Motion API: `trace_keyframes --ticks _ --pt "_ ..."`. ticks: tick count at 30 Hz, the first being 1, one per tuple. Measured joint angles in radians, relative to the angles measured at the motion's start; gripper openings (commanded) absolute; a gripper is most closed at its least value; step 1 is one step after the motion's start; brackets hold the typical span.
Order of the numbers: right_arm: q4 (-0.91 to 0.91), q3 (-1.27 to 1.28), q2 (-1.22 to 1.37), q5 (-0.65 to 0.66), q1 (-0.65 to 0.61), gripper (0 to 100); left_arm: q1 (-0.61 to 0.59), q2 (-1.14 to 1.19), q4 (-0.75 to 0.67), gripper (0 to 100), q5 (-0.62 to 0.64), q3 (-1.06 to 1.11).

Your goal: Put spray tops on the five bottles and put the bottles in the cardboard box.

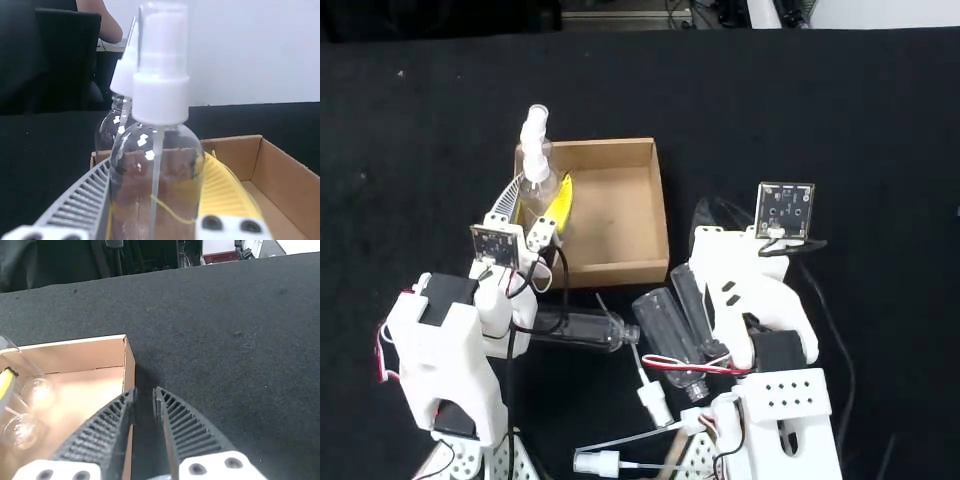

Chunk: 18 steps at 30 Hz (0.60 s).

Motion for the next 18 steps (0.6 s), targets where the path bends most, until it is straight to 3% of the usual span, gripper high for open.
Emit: trace_keyframes --ticks 5,18 --pt "0.000 0.000 0.000 0.000 0.000 4.7 -0.003 -0.005 0.048 26 0.008 -0.006" --pt "0.000 0.000 0.000 0.000 0.000 4.7 -0.005 -0.005 0.057 27 0.008 -0.014"
